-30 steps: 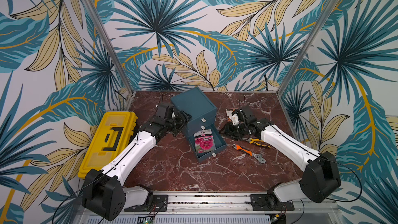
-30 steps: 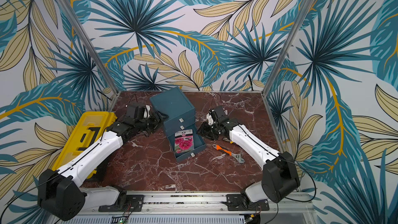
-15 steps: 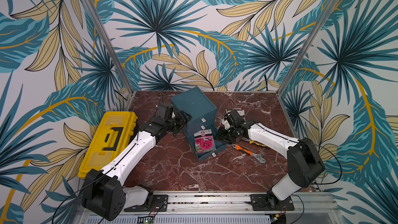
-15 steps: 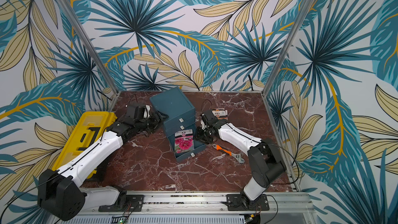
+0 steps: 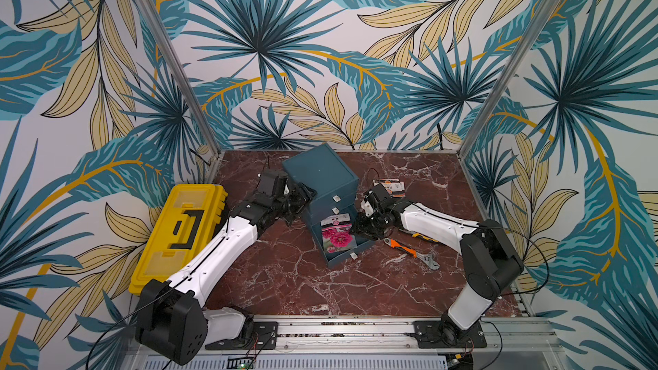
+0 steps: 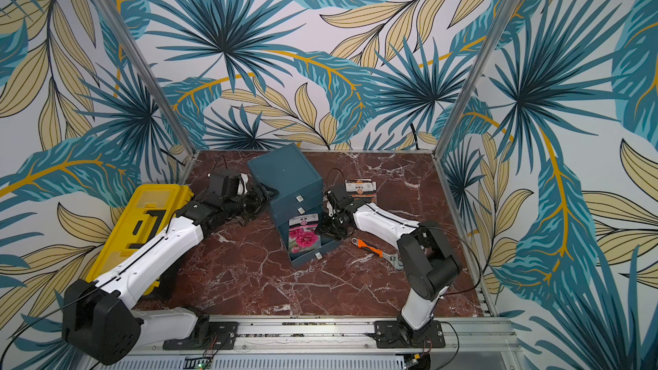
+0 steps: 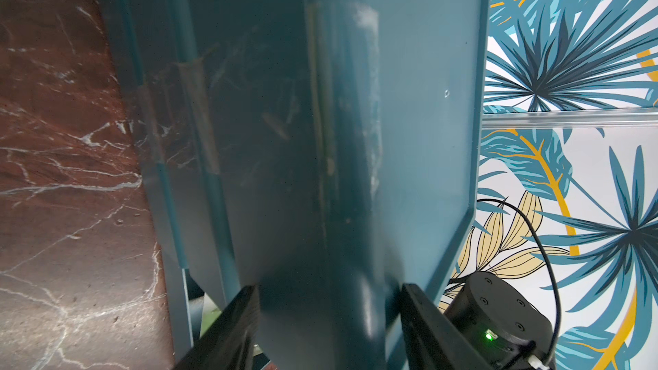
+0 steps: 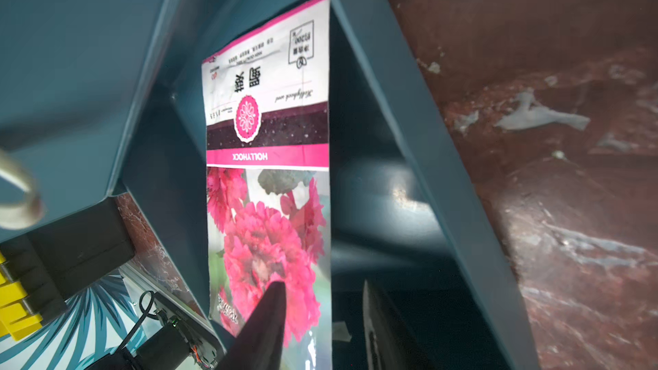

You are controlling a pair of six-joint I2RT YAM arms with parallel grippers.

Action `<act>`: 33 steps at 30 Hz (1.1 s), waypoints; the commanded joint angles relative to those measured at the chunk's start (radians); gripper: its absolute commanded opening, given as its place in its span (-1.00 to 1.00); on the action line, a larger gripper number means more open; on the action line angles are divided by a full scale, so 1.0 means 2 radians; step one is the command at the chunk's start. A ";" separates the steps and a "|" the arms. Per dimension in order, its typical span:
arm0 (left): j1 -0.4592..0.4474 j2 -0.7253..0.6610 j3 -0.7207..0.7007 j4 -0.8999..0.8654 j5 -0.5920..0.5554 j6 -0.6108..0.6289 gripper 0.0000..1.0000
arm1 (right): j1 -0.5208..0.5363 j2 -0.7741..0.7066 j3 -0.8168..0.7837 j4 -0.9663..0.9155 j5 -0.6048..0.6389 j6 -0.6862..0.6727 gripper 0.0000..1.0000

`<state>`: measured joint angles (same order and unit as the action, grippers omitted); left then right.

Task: Take the seed bags out of the drawer
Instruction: Pick up the seed packet from the drawer.

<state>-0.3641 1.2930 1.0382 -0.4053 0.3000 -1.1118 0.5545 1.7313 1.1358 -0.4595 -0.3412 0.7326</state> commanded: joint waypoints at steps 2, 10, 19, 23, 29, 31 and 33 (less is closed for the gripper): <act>-0.006 0.005 -0.022 -0.035 0.001 0.006 0.31 | 0.005 0.014 0.006 0.007 -0.006 0.000 -0.21; -0.006 0.003 -0.021 -0.036 0.001 0.005 0.32 | 0.005 0.019 0.001 0.035 -0.022 0.022 -0.36; -0.006 -0.003 -0.024 -0.040 0.000 0.006 0.32 | 0.005 0.014 -0.016 0.085 -0.055 0.060 -0.93; -0.006 -0.005 -0.025 -0.040 -0.001 0.005 0.32 | 0.005 -0.001 -0.016 0.085 -0.059 0.064 -1.00; -0.005 -0.003 -0.026 -0.037 0.000 0.005 0.31 | 0.002 -0.024 -0.002 0.055 -0.061 0.055 -1.00; -0.005 -0.003 -0.025 -0.036 -0.001 0.005 0.32 | -0.002 -0.033 0.003 0.041 -0.060 0.051 -1.00; -0.006 -0.002 -0.024 -0.035 0.000 0.005 0.32 | -0.008 -0.043 0.005 0.030 -0.060 0.048 -1.00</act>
<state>-0.3641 1.2884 1.0363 -0.4072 0.2958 -1.1118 0.5518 1.6890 1.1290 -0.3470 -0.4522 0.8436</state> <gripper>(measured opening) 0.658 0.043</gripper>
